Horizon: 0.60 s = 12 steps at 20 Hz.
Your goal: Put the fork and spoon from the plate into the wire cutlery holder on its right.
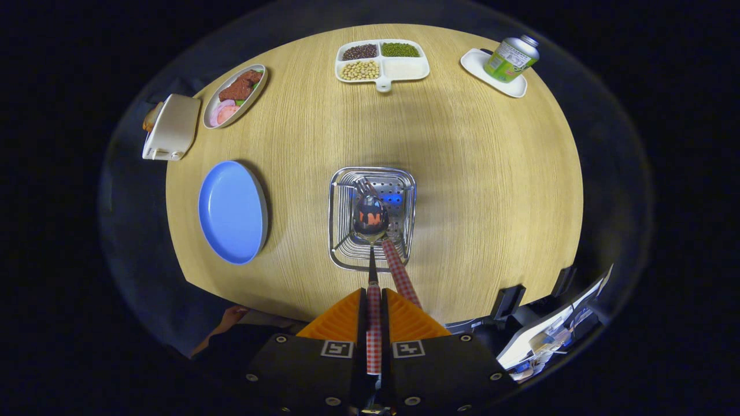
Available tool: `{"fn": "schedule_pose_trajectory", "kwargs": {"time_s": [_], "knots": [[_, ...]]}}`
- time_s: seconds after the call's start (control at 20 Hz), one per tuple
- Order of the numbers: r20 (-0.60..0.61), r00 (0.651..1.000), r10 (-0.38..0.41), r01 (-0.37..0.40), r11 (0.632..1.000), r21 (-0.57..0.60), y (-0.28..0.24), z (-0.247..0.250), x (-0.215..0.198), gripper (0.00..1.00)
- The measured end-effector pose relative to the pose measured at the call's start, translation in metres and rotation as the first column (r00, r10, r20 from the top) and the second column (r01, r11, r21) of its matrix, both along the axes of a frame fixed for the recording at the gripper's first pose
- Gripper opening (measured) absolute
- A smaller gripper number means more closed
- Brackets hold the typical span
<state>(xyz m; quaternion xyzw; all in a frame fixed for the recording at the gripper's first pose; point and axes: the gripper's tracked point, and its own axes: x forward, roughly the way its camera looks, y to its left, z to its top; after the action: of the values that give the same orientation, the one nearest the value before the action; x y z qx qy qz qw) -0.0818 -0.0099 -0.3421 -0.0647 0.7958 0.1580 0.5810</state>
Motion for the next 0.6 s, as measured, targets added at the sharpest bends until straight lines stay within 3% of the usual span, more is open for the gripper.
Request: {"fn": "schedule_pose_trajectory", "kwargs": {"time_s": [0.25, 0.45, 0.6], "knots": [[0.011, 0.999, -0.05, 0.05, 0.999, 0.02, 0.007, -0.003, 0.016, 0.13], [0.109, 0.989, -0.103, 0.097, 0.993, 0.067, 0.014, 0.006, 0.042, 0.18], [0.231, 0.964, -0.133, 0.113, 0.989, 0.099, 0.015, 0.019, 0.062, 0.31]]}}
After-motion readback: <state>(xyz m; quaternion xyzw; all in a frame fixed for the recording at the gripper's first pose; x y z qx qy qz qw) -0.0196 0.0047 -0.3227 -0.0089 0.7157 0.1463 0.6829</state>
